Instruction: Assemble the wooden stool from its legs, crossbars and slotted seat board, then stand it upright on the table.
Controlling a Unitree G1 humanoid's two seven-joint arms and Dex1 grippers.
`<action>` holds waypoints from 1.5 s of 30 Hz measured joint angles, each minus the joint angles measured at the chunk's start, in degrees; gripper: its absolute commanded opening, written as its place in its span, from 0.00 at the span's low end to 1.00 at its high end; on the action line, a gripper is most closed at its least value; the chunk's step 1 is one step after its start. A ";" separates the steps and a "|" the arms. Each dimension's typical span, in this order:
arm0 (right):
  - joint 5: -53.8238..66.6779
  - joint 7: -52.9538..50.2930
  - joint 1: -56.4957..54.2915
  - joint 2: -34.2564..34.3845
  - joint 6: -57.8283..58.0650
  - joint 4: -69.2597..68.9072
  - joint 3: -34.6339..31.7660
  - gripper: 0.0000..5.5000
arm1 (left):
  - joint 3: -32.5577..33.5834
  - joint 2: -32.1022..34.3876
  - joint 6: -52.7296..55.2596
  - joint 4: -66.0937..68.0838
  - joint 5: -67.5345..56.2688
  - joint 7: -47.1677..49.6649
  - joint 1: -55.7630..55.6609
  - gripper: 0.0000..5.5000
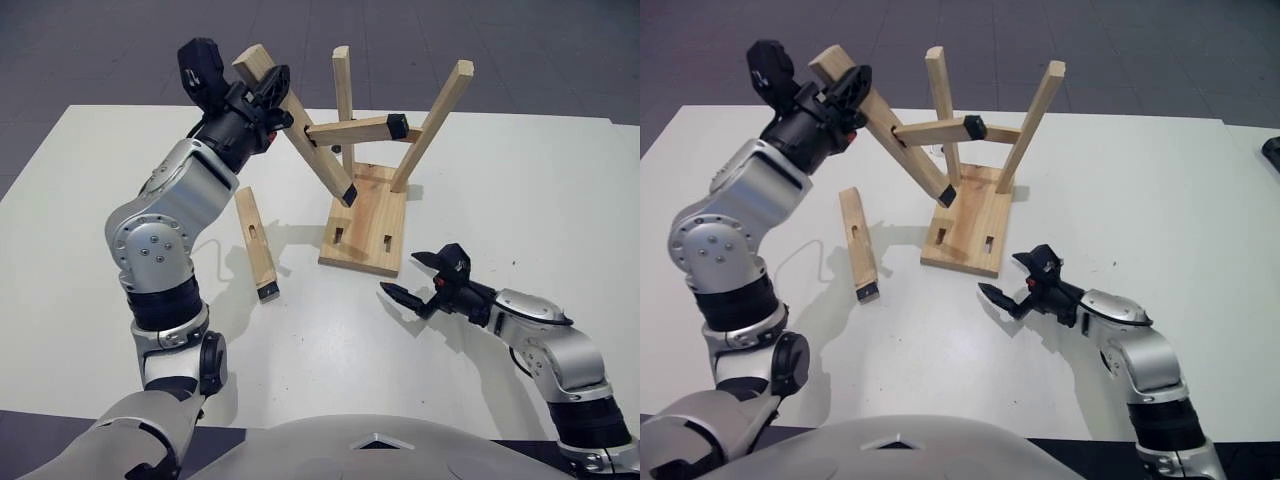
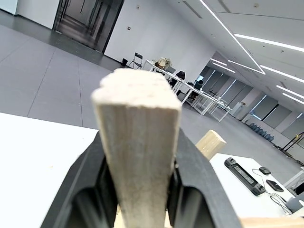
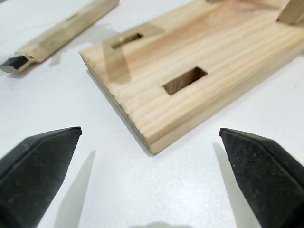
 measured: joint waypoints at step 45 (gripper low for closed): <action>-3.23 -8.07 -3.66 8.82 0.98 2.26 1.78 0.98 | -1.30 -7.79 7.66 -10.62 11.09 4.41 9.42 0.19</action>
